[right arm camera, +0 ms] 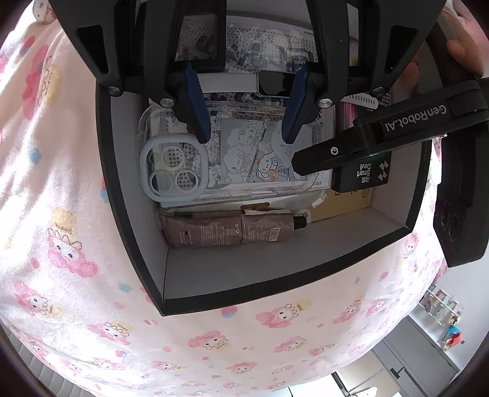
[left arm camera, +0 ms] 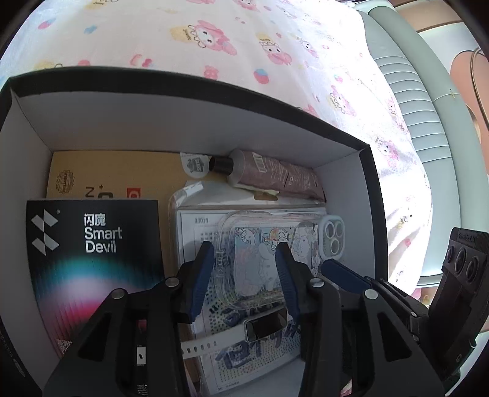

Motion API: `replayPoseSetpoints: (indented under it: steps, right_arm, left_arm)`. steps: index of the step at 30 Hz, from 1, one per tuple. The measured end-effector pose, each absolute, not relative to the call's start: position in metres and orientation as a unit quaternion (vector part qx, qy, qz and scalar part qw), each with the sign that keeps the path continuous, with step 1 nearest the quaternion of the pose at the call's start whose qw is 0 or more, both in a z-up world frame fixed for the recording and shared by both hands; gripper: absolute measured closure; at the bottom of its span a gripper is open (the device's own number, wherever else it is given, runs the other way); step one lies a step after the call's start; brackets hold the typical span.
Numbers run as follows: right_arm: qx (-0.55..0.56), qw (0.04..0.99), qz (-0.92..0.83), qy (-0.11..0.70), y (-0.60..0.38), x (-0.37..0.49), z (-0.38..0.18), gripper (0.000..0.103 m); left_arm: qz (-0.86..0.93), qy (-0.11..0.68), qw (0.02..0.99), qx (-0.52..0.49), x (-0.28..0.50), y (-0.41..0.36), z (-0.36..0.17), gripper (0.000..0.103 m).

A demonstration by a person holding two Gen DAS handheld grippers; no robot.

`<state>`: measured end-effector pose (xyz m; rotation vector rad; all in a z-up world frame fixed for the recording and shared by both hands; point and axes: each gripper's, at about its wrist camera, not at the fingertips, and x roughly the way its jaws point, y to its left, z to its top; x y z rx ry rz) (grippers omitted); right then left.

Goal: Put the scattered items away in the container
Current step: 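Lower the clear phone case into the box beside the Smart Devil package, then open the left gripper and withdraw it from the box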

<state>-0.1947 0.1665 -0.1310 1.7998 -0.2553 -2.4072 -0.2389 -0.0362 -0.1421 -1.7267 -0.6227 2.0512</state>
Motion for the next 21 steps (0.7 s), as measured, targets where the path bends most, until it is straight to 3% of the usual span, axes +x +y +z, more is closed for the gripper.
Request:
replayPoseSetpoints:
  steps: [9, 21]
  right_arm:
    - [0.593, 0.059, -0.798, -0.088, 0.172, -0.187, -0.126, 0.059]
    - [0.549, 0.033, -0.834, -0.049, 0.169, -0.16, -0.097, 0.059]
  left_arm:
    - [0.74, -0.229, 0.211, -0.596, -0.218, -0.058, -0.129, 0.059]
    - [0.822, -0.142, 0.189, -0.519, -0.182, -0.037, -0.084, 0.057]
